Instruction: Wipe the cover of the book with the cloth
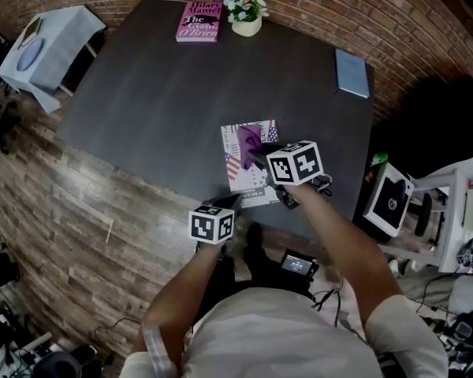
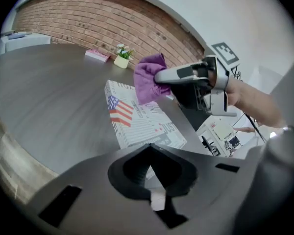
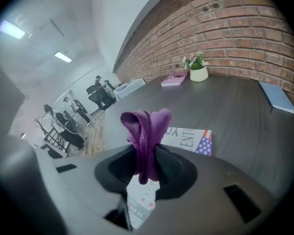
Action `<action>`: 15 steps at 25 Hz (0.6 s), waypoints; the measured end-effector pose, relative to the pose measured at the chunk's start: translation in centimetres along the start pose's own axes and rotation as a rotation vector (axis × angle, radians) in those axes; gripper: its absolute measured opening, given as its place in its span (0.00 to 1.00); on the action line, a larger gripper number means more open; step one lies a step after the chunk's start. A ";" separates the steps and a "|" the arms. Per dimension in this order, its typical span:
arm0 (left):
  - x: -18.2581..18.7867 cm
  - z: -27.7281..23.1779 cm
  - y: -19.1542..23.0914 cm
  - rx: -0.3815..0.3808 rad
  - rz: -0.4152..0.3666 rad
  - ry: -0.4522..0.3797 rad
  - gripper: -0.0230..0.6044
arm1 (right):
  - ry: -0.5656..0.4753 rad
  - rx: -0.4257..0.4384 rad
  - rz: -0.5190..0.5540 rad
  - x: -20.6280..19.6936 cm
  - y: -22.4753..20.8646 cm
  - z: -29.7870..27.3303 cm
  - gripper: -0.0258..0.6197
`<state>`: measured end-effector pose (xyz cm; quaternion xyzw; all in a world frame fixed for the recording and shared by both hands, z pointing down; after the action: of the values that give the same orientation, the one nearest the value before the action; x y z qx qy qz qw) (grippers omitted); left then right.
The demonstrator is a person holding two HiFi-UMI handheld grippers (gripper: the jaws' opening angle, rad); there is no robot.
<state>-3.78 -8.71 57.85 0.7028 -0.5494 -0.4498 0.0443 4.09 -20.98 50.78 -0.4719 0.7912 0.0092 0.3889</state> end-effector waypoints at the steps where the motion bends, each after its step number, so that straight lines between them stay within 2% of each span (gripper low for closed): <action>1: -0.1 -0.2 0.1 0.010 -0.002 0.013 0.05 | 0.008 0.008 -0.005 0.2 -0.1 -0.6 0.19; 4: 0.2 -0.6 0.0 0.028 -0.017 0.035 0.05 | 0.036 0.035 -0.011 0.6 -0.2 -2.2 0.19; 8: 0.3 -0.6 -0.1 0.033 0.023 0.037 0.05 | 0.068 0.062 -0.028 1.0 -0.2 -3.9 0.19; 15: 0.3 -0.7 0.0 0.039 0.038 0.029 0.05 | 0.088 0.156 -0.105 2.4 0.4 -7.1 0.19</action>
<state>-3.26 -9.27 58.09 0.6994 -0.5707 -0.4277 0.0472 -1.10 -25.23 54.08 -0.4808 0.7800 -0.0933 0.3894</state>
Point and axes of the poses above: the fingertips, and each gripper's own axes: z backward along the fingers, y to its left, x out of its top, the point moved 4 cm from there along z, backward along the fingers, and after that the axes turned 1 degree about -x, right-handed, at the moved point
